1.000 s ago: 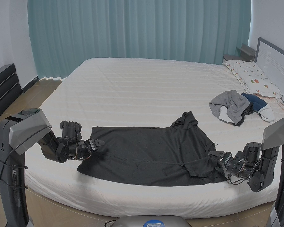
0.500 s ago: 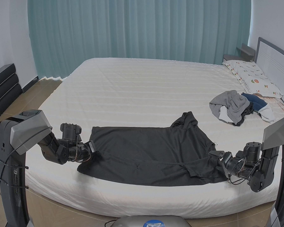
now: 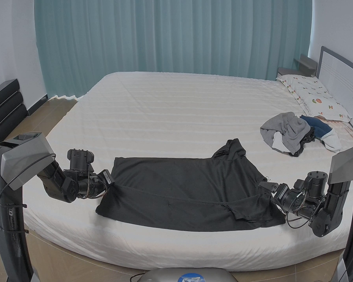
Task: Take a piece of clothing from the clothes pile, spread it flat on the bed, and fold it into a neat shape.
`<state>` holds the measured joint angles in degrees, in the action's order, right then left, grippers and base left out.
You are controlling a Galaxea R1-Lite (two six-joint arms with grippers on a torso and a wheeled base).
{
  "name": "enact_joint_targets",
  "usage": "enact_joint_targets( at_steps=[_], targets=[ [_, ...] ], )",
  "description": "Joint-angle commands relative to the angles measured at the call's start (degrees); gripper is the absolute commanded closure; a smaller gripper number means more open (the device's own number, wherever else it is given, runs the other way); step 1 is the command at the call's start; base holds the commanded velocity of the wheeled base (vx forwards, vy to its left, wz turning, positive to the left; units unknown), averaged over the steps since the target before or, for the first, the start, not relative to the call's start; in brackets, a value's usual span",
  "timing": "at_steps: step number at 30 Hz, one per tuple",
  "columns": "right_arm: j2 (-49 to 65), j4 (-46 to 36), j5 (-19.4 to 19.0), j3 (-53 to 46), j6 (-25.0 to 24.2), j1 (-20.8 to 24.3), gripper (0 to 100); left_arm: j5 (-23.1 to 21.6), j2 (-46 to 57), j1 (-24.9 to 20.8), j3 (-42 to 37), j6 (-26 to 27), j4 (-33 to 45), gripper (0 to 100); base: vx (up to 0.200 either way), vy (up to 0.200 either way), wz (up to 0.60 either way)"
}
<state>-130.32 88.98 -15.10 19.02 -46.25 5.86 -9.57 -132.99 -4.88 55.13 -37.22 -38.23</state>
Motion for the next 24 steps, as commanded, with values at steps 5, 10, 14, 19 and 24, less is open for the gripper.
enact_joint_targets(
  at_steps=[5, 10, 14, 19, 24],
  targets=[
    [-1.1, -5.7, 0.0, 4.8, 7.2, -1.7, 0, 0.0, 1.2, 0.0, -1.5, 0.0, -0.1, 100, 0.000, 0.000, 0.00],
    [-2.9, -8.8, 0.0, 9.2, 8.5, -1.9, 0, 0.0, 1.2, 0.0, -2.0, 0.0, -0.1, 100, 0.000, 0.000, 0.00],
    [-6.3, -11.5, 0.0, 13.1, 12.1, -1.8, 0, 0.0, 1.2, 0.0, -2.1, 0.0, -0.1, 100, 0.000, 0.000, 0.00],
    [-9.3, -10.9, -0.3, 13.4, 17.1, -2.0, 0, 0.0, 1.2, 0.0, -2.2, 0.0, -0.1, 100, 0.000, 0.000, 0.00],
    [-9.7, -10.8, -0.6, 13.3, 19.5, -2.2, 0, 0.0, 1.2, 0.0, -2.2, 0.0, -0.1, 100, 0.000, 0.000, 0.00]
  ],
)
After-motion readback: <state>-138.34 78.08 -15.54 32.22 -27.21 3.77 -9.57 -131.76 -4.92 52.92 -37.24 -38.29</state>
